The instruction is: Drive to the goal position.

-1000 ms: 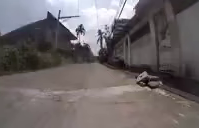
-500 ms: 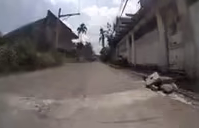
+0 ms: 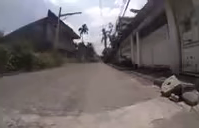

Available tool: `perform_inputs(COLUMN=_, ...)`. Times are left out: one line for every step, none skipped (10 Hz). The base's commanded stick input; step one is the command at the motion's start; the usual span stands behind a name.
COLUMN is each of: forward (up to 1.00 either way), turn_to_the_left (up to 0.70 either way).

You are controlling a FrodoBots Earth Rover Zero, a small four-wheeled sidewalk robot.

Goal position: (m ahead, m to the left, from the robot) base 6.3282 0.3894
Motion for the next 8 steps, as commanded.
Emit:
perform_inputs(forward=1.0, turn_to_the_left=0.0)
perform_inputs(forward=1.0, turn_to_the_left=0.0)
perform_inputs(forward=1.0, turn_to_the_left=0.0)
perform_inputs(forward=1.0, turn_to_the_left=0.0)
perform_inputs(forward=1.0, turn_to_the_left=0.0)
perform_inputs(forward=1.0, turn_to_the_left=0.0)
perform_inputs(forward=1.0, turn_to_the_left=0.0)
perform_inputs(forward=1.0, turn_to_the_left=0.0)
